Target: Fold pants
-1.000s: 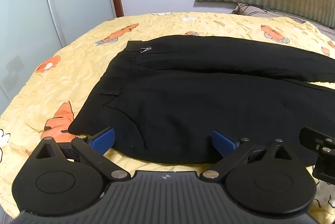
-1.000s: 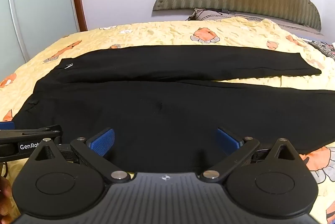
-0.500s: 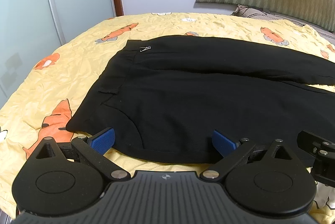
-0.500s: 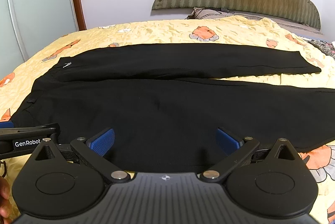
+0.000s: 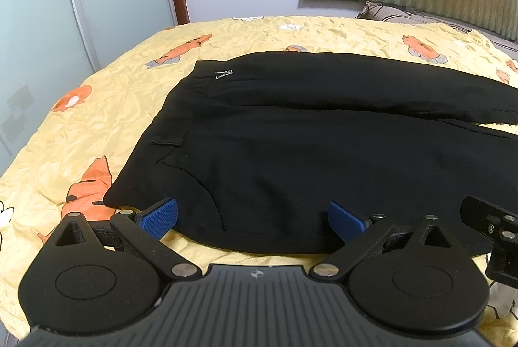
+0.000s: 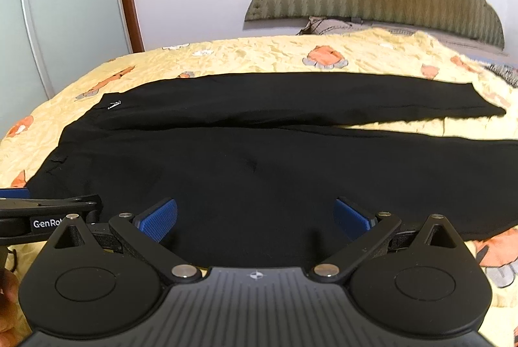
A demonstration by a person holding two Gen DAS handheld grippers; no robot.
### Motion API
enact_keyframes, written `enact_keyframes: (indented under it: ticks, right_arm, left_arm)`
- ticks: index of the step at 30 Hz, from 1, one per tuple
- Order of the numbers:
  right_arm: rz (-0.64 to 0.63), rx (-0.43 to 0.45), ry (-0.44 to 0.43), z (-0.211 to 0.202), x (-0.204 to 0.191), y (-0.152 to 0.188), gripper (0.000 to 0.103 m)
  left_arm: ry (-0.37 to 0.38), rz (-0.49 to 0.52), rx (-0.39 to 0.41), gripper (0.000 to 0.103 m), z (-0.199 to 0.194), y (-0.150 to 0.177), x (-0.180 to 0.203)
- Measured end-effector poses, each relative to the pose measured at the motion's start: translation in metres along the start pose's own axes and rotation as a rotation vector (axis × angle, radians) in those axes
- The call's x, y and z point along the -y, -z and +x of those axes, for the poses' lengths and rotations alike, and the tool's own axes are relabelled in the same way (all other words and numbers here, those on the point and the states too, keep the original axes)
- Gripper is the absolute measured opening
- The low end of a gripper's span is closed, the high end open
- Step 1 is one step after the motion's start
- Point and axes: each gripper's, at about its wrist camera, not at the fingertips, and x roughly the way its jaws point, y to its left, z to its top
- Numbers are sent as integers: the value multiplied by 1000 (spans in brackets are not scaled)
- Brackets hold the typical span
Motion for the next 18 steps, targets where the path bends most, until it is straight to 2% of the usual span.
enact_keyframes:
  ticks: [6,14,18]
  right_arm:
    - [35,-28,-18,5,4,0,103]
    - [-24,16,-5,1,1,1,103]
    - [-25,9,-8,2,1,1,103]
  left_arm:
    - [-2,2,-3,102,2,1,-1]
    - [-2,3,-6,102,3,1,-2]
    - [0,7,-10,102,4,1,-2]
